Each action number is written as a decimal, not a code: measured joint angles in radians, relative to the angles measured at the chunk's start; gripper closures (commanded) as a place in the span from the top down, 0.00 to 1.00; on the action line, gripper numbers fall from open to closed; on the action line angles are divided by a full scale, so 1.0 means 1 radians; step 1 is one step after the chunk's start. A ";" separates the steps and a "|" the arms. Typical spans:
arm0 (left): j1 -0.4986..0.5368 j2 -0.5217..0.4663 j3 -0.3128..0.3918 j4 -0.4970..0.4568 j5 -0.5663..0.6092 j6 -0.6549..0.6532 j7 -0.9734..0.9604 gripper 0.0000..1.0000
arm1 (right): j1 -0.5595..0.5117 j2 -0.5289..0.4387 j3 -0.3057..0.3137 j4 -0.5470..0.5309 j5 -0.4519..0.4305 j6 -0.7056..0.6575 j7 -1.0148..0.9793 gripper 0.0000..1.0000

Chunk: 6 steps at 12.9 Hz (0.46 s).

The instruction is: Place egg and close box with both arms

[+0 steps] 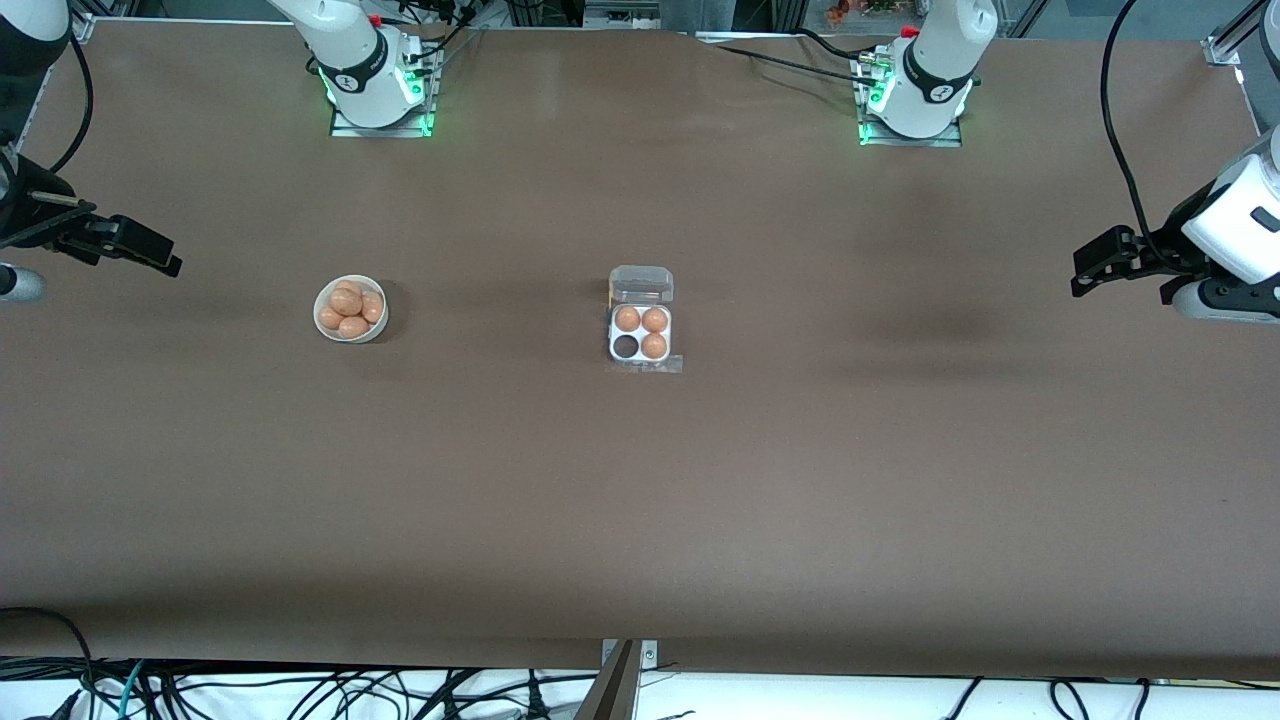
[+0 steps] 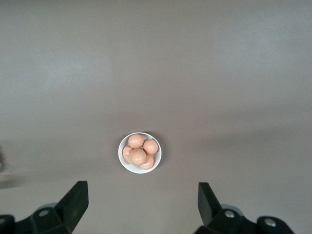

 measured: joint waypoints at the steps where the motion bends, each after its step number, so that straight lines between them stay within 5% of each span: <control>1: 0.000 0.003 0.000 0.000 0.000 0.000 0.000 1.00 | 0.000 0.000 0.000 0.000 0.000 0.000 0.000 1.00; 6: 0.000 0.008 0.000 0.002 0.000 0.000 0.000 1.00 | 0.000 0.000 0.000 0.000 0.000 0.000 0.000 1.00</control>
